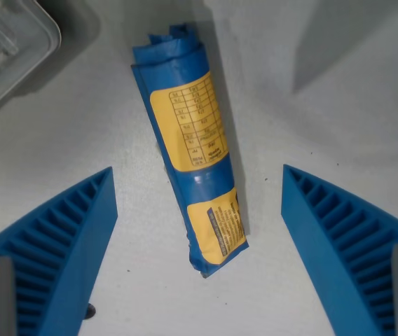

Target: Move above the blue bag

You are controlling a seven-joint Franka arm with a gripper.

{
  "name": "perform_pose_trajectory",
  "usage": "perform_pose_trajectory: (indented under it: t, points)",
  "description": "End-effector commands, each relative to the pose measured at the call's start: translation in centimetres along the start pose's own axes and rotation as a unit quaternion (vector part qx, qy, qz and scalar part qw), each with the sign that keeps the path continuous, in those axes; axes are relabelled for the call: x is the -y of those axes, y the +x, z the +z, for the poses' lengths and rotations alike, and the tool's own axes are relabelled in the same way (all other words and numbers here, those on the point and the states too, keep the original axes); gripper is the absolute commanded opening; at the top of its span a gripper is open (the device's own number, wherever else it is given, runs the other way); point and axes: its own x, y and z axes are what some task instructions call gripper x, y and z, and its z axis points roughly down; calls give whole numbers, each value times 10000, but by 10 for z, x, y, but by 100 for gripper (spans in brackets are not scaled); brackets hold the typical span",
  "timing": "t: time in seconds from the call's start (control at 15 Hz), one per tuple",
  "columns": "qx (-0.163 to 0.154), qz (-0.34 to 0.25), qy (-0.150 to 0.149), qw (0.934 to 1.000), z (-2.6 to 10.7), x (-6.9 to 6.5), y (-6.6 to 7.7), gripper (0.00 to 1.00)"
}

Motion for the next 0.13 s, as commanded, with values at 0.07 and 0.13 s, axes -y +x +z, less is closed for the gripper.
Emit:
perform_pose_trajectory:
  t: [0.07, 0.13]
  points:
    - [-347, -208, -419, 9983, 3, 1, -7, 100]
    - [-347, -208, -419, 9983, 3, 1, -7, 100]
